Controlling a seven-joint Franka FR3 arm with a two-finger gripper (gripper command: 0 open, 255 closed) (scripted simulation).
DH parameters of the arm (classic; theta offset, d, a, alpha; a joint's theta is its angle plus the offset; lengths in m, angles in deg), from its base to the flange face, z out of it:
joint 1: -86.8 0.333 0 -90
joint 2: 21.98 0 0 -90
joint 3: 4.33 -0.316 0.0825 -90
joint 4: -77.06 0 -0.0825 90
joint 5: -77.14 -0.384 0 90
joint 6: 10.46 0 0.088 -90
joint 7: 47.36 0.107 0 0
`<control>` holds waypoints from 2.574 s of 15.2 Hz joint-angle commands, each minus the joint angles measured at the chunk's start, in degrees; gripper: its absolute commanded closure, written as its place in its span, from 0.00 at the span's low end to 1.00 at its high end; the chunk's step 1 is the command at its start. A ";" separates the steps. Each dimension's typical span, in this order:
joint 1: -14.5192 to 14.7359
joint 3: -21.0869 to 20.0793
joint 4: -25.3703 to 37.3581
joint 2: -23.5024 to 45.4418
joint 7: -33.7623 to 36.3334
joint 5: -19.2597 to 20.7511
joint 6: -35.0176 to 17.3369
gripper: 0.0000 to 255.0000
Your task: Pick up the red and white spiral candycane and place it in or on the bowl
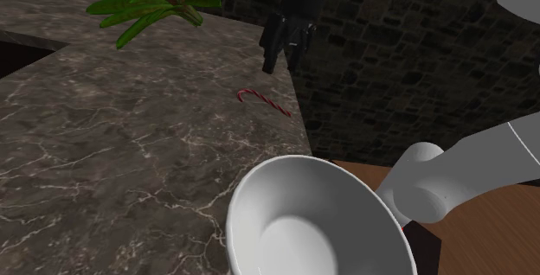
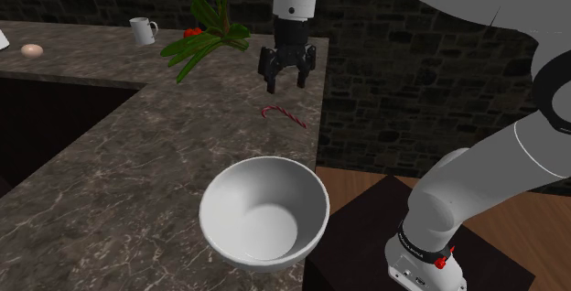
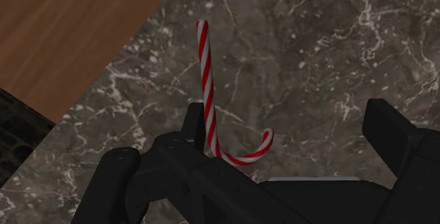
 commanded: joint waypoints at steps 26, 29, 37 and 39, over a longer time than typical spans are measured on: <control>-0.88 -3.55 -14.69 -2.00 -2.20 8.98 -14.00 0.00; -0.83 -3.65 -15.92 -2.02 -2.22 8.90 -15.20 0.00; -0.84 -3.65 -15.90 -2.02 -2.22 8.91 -15.19 1.00; -0.80 -3.64 -15.82 -2.19 -2.19 8.87 -14.93 1.00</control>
